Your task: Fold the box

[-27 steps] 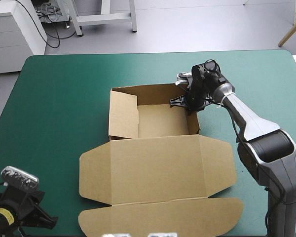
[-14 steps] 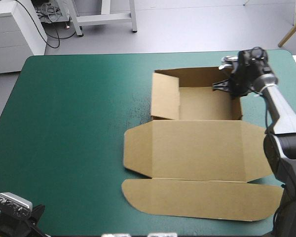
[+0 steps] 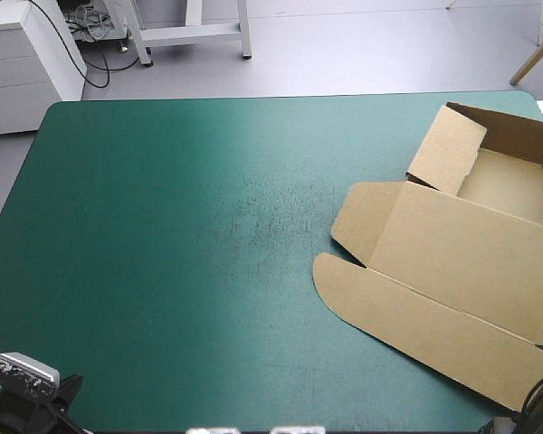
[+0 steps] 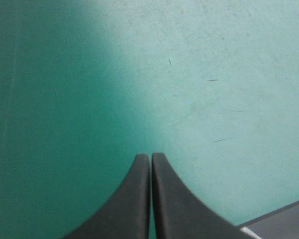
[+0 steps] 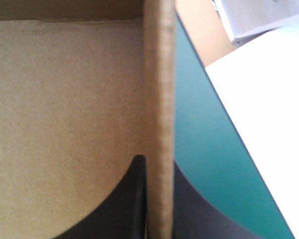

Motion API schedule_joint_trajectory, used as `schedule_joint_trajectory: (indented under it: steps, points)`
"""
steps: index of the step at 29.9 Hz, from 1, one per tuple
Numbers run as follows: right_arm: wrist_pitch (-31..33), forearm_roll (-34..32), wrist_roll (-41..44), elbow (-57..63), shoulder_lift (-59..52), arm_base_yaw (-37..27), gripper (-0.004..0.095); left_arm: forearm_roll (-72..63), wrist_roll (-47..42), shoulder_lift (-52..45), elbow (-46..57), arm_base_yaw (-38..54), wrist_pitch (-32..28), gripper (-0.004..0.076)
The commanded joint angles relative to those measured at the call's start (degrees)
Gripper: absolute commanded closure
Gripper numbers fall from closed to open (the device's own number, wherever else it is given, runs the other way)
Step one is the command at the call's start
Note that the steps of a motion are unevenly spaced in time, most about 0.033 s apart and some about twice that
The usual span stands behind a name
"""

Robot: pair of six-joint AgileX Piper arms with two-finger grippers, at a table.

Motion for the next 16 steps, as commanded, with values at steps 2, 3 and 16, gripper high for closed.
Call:
schedule_joint_trajectory:
  steps: [2, 3, 16]
  points:
    - [-1.0, -0.8, -0.8, -1.0, -4.1, -3.0, 0.0706, 0.2, -0.1, 0.9, -1.2, -0.1, 2.3, 0.0734]
    - [-1.0, -0.1, -1.6, -0.5, -4.2, -3.3, 0.0632, 0.2, -0.1, 0.9, -1.2, -0.1, 2.3, 0.0734]
    - [-1.0, 1.6, -2.7, 0.2, -9.8, -3.8, 0.0436, 0.2, -0.1, 0.9, -1.2, -0.1, 2.3, 0.0734]
